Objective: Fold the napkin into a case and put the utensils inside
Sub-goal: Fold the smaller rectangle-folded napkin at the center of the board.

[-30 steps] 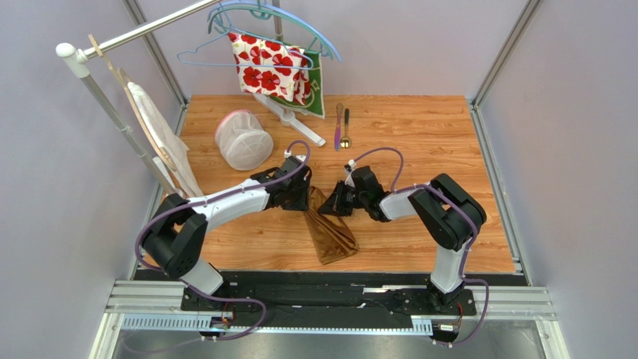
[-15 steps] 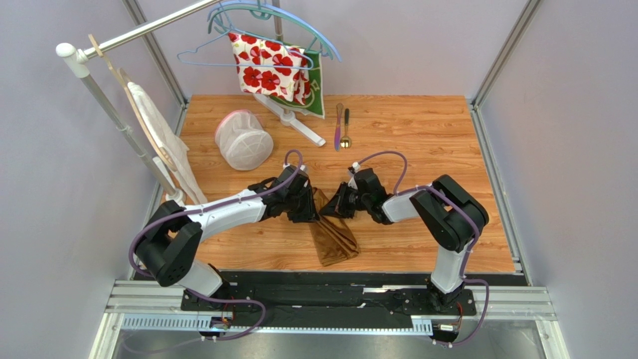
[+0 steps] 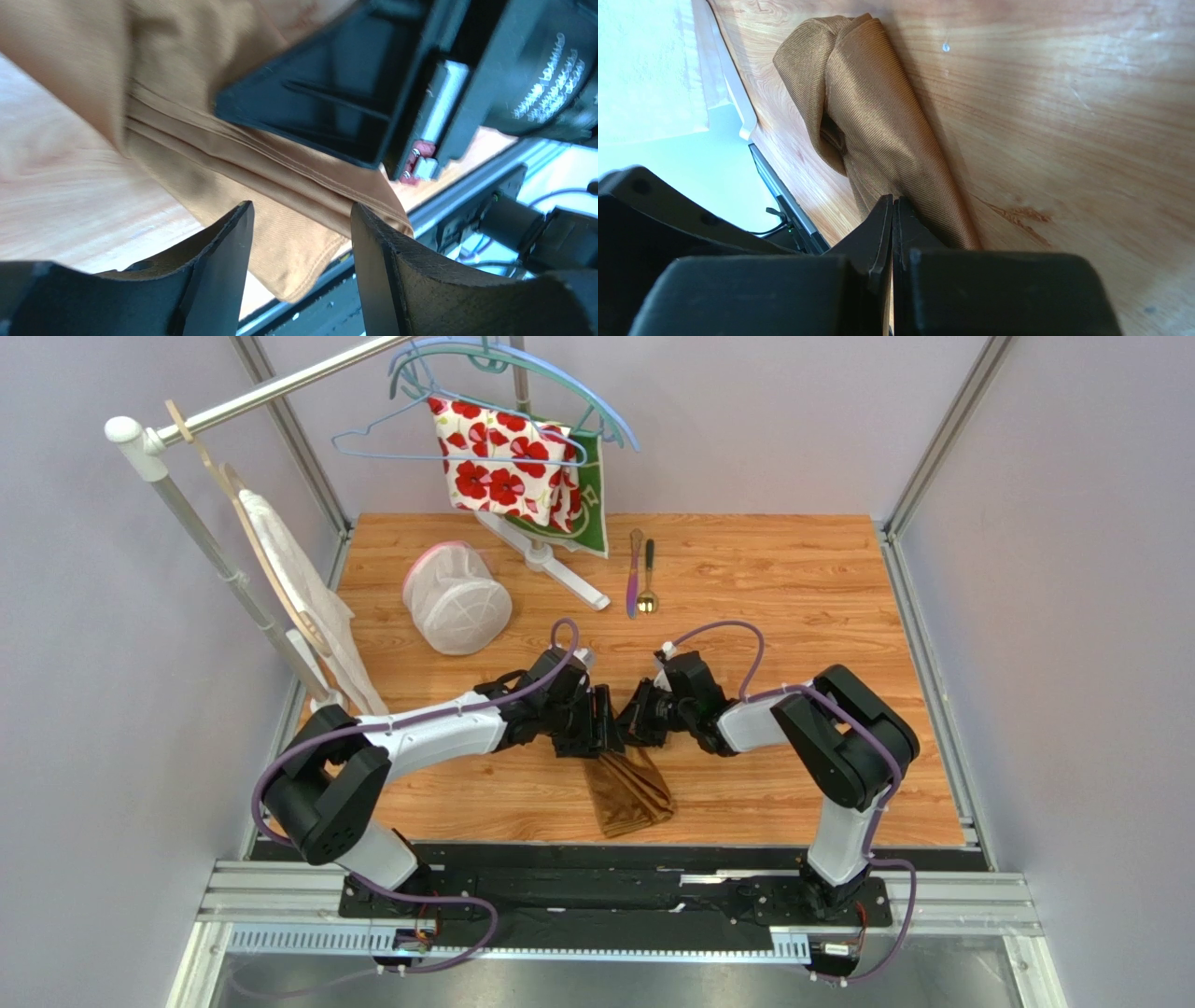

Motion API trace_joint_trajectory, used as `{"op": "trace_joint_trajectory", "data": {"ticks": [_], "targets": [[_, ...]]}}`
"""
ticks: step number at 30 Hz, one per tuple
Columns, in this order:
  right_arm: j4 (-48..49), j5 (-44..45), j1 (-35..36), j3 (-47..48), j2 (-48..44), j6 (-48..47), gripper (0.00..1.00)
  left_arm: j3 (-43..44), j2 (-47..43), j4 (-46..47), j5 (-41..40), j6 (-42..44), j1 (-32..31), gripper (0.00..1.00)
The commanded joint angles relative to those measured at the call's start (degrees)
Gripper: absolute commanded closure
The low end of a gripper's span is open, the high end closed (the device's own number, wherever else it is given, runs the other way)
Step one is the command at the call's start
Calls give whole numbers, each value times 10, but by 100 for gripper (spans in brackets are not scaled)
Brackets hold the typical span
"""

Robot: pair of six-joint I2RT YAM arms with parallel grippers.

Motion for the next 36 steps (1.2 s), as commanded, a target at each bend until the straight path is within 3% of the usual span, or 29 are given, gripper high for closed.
{"op": "trace_joint_trajectory", "data": {"ticks": [1,5,8,22,30,36], "targets": [[-29,3,-1,2,-16,1,100,7,1,17,24,-12,-20,37],[-41,6,-1,4,-22,4,100,29,60,36,41,-32,-32,37],[-52,8,-1,8,-31,1,100,50,86,-11,20,-46,-43,39],[-65,17,-2,2,-44,-20,100,111,127,-88,-24,-117,-63,35],[-77,26,2,6,-54,-30,100,111,97,-108,-77,-150,-70,35],[-84,31,6,3,-59,-34,100,106,88,-87,-105,-155,-78,45]]}}
